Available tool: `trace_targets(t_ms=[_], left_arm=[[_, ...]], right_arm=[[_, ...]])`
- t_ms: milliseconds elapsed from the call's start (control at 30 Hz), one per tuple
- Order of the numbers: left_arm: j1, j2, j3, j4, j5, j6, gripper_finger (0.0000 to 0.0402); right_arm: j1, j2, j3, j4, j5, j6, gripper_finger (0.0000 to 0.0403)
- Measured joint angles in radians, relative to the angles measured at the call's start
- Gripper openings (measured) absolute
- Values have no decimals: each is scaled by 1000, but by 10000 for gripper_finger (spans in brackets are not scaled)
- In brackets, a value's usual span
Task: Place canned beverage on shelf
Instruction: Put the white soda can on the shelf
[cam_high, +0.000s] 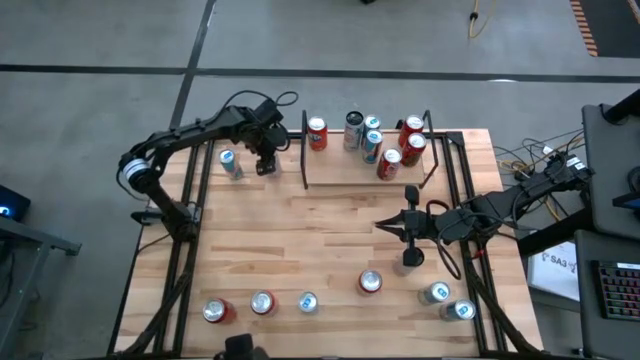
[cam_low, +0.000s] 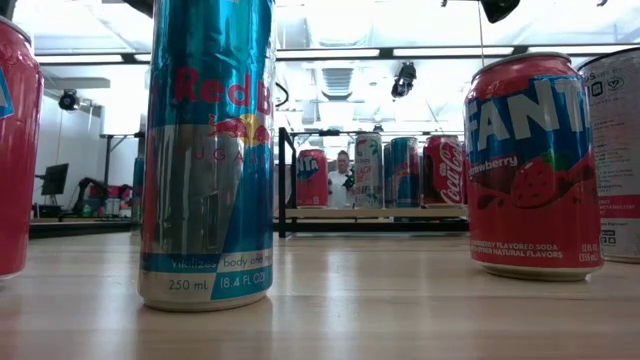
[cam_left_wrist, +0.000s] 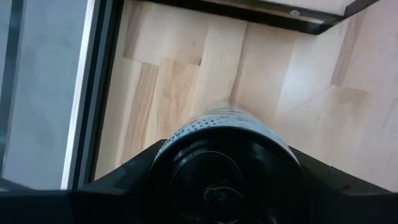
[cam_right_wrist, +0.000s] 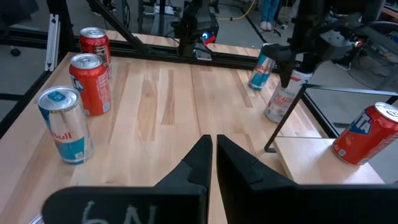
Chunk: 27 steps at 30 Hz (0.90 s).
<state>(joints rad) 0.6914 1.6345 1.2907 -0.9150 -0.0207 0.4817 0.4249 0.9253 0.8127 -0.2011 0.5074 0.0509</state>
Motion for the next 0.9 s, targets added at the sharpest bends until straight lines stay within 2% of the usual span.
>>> trace_targets(t_ms=[233, 433, 633, 900], left_arm=[[-24, -63, 13, -126, -70, -28, 239], [-107, -162, 67, -254, -76, -94, 239], [-272, -227, 159, -325, -76, -207, 239], [-542, -186, 311, -331, -74, -264, 239]], right_arm=[[0, 0, 0, 1, 0, 0, 12], [0, 0, 0, 0, 0, 0, 12], [0, 0, 0, 0, 0, 0, 12], [0, 0, 0, 1, 0, 0, 12]])
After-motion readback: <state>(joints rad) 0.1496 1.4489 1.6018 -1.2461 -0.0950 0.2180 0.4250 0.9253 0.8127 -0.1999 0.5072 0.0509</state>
